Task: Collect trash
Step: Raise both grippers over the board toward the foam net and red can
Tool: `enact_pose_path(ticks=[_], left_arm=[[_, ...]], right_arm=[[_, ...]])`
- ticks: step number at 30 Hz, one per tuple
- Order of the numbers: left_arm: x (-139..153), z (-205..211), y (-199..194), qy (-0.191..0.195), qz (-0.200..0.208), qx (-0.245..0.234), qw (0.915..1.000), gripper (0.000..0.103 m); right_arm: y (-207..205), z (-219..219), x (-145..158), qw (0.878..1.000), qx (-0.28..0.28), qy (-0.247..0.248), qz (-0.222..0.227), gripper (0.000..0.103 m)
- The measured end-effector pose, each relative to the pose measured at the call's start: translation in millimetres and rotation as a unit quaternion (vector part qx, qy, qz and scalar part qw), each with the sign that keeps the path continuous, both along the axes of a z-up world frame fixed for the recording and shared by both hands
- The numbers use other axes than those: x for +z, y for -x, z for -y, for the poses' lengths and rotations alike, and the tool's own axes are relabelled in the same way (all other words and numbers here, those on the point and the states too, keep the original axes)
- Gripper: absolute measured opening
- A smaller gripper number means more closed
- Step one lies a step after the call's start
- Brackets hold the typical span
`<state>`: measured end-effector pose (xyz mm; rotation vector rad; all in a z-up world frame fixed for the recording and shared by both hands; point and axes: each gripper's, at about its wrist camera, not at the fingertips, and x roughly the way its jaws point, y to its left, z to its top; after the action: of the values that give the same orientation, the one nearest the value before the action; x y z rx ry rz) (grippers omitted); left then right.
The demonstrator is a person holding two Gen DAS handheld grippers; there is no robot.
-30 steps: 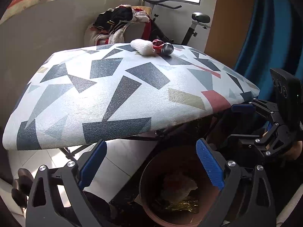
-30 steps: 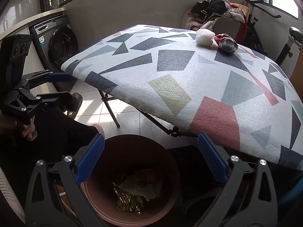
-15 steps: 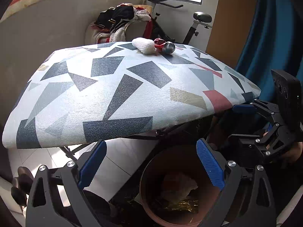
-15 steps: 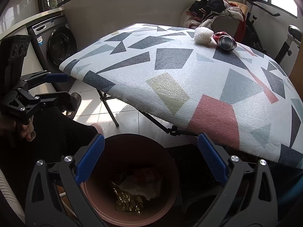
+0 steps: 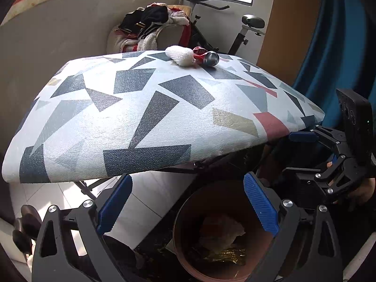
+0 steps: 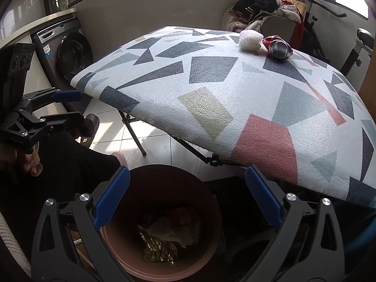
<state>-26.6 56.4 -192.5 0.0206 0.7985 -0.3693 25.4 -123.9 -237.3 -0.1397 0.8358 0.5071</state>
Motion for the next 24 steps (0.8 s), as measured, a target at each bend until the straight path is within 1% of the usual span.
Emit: enact_pose_path(ticks=[3,5,8,9,11,15,17,19,22,23,24], left_arm=[[1.9,-0.5,0.8,-0.003,0.007,0.006,1.0000,0.093],[4.6,-1.7,0.4,0.001,0.012,0.013,0.9998,0.093],[10.1,-5.6,-6.9,0.015,0.013,0.025,0.9995,0.093],[13.0,-7.0,-10.5,0.019,0.015,0.028,0.9993,0.093],[22.3,-7.5,-21.1,0.024,0.020,0.026,0.9992,0.093],[45.8,-4.8,-50.7,0.038,0.047,0.015,0.9980,0.093],[55.4,-2.5,-71.0,0.046,0.054,0.012,0.9974,0.093],[62.2,-1.7,-91.8,0.055,0.060,0.010,0.9966,0.093],[66.9,-2.3,-123.2,0.065,0.059,0.007,0.9961,0.093],[67.0,-3.0,-133.6,0.068,0.057,0.005,0.9960,0.093],[66.5,-3.7,-143.3,0.070,0.055,0.003,0.9960,0.093]], right_arm=[[-2.9,4.6,1.2,1.000,-0.013,-0.004,-0.002,0.097],[-7.4,13.4,5.5,0.999,-0.031,-0.016,-0.002,0.097],[-25.7,37.1,19.5,0.996,-0.055,-0.067,0.010,0.097],[-34.9,43.1,26.2,0.996,-0.061,-0.066,0.019,0.097],[-59.2,51.6,42.7,0.996,-0.068,-0.046,0.042,0.097],[-135.1,72.1,76.3,0.994,-0.079,-0.031,0.072,0.097],[-179.1,79.0,85.3,0.993,-0.089,-0.007,0.075,0.097],[-222.0,81.2,87.4,0.990,-0.103,0.050,0.087,0.097],[-275.4,77.9,79.7,0.982,-0.093,0.132,0.096,0.096],[-291.3,76.7,75.6,0.980,-0.086,0.152,0.095,0.090],[-306.5,76.3,70.9,0.979,-0.079,0.165,0.090,0.077]])
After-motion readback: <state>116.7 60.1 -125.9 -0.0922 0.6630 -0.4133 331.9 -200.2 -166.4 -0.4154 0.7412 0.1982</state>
